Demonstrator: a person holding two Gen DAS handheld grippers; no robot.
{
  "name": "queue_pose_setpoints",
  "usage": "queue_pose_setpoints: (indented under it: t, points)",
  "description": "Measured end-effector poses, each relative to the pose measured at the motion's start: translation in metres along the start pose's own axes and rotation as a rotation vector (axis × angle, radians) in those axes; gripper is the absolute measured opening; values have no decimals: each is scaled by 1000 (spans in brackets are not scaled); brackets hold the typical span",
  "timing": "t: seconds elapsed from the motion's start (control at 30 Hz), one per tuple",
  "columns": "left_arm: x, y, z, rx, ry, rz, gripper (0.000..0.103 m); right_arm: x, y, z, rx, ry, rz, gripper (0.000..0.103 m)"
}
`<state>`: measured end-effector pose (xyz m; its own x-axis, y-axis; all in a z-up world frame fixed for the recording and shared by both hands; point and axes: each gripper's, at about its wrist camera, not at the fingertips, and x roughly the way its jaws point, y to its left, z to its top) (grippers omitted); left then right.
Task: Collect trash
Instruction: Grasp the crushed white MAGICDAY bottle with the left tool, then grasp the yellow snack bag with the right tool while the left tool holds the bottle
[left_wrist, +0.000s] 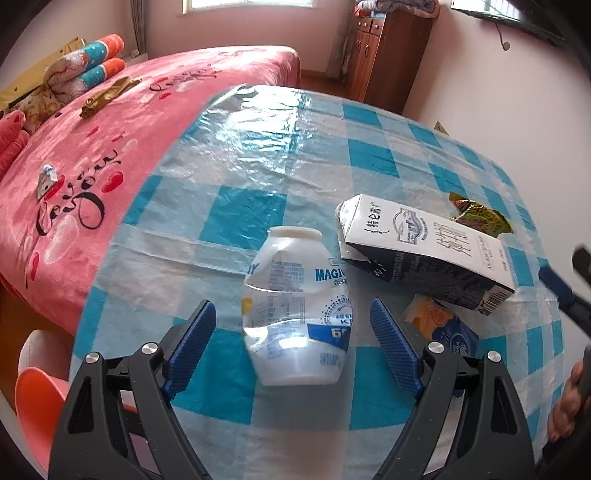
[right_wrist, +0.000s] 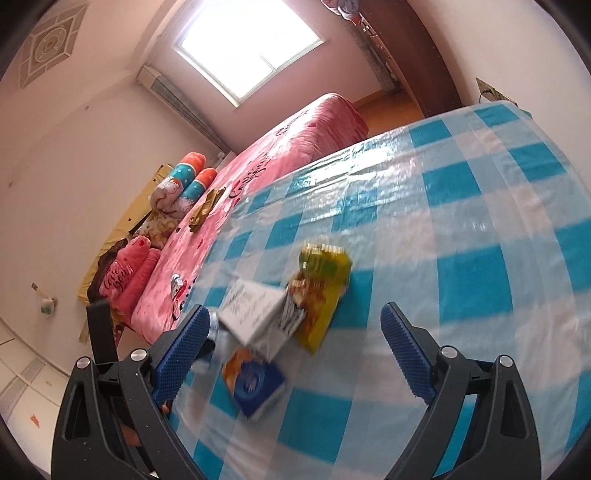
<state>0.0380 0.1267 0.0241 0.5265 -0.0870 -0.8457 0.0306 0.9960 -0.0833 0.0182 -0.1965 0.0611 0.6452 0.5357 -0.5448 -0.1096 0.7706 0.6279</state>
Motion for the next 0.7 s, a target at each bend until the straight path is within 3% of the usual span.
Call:
queue_pose_setpoints:
  t: [0.13,0.23,0.33,0.7]
  points:
    - [7,0,3,-1,6,22,83,17,-5,17,-2,10,2,82]
    - [7,0,6,-2,-4,35,72,33,-11,23,2,23,-6,81]
    - [7,2,8,-14,-17,42,63,49,-15,26,2,50,-7,73]
    - [2,-6,-4,-30,-53,3,63,87,-14,32,-40,93,-19,69]
